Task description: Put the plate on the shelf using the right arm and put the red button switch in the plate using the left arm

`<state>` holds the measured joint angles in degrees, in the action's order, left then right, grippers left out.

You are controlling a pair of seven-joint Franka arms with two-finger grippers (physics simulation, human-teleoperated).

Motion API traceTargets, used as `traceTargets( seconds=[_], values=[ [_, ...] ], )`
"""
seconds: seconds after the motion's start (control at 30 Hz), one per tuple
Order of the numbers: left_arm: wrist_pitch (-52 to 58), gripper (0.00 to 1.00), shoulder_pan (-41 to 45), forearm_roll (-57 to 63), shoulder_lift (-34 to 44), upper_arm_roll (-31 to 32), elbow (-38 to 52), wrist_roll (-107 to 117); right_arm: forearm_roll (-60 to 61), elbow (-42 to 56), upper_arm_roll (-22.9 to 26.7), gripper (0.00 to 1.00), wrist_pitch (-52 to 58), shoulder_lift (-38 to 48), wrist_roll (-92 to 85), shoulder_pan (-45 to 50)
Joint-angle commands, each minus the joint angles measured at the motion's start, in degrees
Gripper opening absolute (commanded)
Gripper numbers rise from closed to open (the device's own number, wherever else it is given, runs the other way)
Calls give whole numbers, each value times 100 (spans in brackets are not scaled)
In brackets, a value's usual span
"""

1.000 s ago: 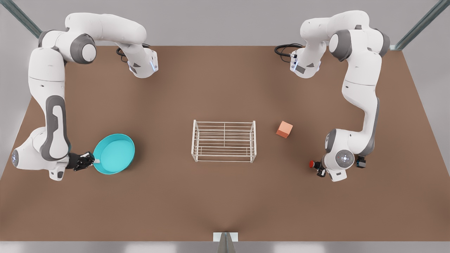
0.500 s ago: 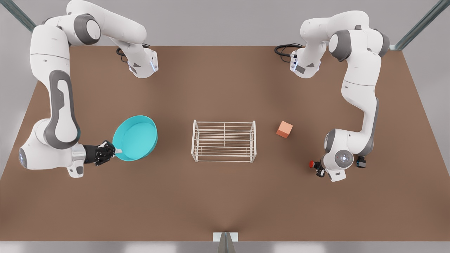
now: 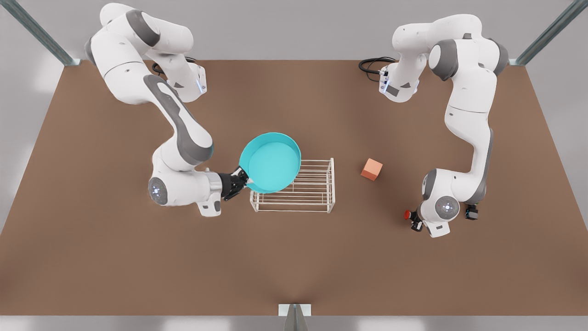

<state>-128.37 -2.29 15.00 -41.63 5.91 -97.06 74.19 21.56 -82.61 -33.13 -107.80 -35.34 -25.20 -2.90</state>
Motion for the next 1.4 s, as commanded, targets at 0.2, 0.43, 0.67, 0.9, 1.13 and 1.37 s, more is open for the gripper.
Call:
traceTargets(
  seconds=[0.2, 0.43, 0.67, 0.9, 1.13, 1.37],
  values=[
    [14, 75, 0, -6, 15, -2, 3, 34, -258, -334, 8, 17, -1296, -52, 3540, 387],
    [14, 57, 0, -6, 6, 7, 3, 43, -451, -343, 17, 59, -1270, -122, 3549, 387],
    [-12, 63, -17, -6, -3, -2, 3, -28, -451, -282, 34, 100, -637, 308, 3513, 36],
    [-12, 54, -26, -6, -3, -2, 3, -19, -1752, -282, 105, 100, 910, 2057, 3513, -1107],
    [330, 54, -61, -6, 217, -2, 11, -151, -1946, -282, 3277, 100, 2299, 3314, 2636, 211],
    [910, 48, -61, -163, 550, 68, 73, -159, -1928, -141, 3295, 100, 2079, 2690, 2863, 299]
  ],
)
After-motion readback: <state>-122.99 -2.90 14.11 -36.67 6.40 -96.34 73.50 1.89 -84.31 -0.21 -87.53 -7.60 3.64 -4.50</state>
